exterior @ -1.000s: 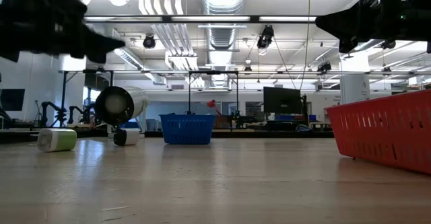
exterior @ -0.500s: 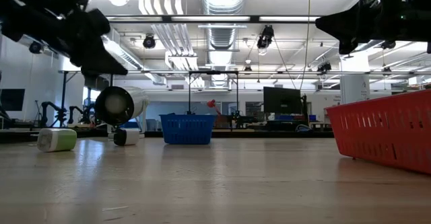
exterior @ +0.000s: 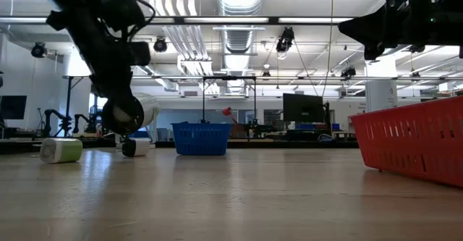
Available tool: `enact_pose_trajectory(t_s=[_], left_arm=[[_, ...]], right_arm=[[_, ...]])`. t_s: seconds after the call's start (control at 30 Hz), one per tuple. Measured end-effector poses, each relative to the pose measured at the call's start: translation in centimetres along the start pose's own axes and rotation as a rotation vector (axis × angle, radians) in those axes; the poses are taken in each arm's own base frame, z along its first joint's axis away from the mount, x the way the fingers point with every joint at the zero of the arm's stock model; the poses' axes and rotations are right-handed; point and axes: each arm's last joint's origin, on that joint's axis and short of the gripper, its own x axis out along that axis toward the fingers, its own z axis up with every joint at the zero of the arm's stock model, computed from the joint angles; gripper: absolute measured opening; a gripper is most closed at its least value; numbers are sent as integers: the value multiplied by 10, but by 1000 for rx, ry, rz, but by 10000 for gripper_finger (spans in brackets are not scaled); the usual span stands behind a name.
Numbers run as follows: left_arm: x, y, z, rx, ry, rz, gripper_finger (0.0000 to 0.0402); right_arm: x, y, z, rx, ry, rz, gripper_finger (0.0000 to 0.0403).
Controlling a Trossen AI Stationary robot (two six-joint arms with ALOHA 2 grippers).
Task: Pick & Place Office items
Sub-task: Put the white and black charger adapter into the red bin
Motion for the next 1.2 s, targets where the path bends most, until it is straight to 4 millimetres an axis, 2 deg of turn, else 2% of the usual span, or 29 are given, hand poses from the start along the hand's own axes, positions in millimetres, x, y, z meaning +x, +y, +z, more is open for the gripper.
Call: enact_pose_trajectory(t_s=[0.13, 0.3, 0.5, 0.67, 0.83, 1.0, 1.1, 1.2], left_arm=[[10, -7, 11, 19, 81, 9, 69], [23, -14, 20, 28, 143, -14, 152], [44, -17, 17, 27, 250, -38, 250], [59, -17, 12, 13, 311, -18, 299], [71, -17, 12, 25, 318, -8, 308], [73, -16, 12, 37, 305, 42, 293], [72, -16, 13, 40, 290, 54, 263], [70, -16, 13, 47, 279, 62, 209]], right_arm=[[0, 0, -2, 6, 16, -1, 34], [0, 0, -2, 18, 17, -1, 34], [0, 0, -2, 18, 17, -1, 34], [0, 0, -2, 18, 16, -1, 34], [0, 0, -2, 18, 16, -1, 34], [0, 0, -2, 18, 16, -1, 34], [0, 0, -2, 18, 16, -2, 34], [0, 0, -1, 18, 15, -2, 34]])
